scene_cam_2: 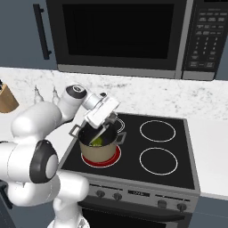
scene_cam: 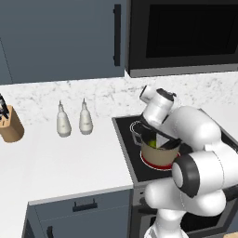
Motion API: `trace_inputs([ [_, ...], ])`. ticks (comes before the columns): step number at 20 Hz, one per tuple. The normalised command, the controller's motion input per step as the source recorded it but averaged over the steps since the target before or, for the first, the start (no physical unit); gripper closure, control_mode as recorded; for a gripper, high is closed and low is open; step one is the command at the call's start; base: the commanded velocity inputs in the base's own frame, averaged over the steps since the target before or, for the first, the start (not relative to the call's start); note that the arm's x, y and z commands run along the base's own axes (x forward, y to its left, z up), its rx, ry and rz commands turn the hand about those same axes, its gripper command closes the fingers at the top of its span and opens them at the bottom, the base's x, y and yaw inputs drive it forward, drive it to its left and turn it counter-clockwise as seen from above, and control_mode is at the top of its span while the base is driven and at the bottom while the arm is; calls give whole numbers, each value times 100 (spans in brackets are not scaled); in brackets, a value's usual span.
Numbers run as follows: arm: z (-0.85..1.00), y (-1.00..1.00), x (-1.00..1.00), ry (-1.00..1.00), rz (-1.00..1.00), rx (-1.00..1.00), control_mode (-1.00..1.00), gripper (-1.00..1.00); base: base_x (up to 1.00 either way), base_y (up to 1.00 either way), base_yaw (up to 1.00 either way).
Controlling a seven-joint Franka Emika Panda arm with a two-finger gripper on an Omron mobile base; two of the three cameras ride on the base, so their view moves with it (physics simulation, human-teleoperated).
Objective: Put the lime and onion in the pot. Retrieve the spatula and lightly stir the vegetables in the pot.
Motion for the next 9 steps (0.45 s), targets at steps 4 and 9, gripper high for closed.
trace_inputs([
  [4, 33, -12, -6, 0, 0, -7, -100, 100, 0, 0, 0],
  [9, -16, 0, -7, 0, 1, -13, -100, 100, 0, 0, 0],
])
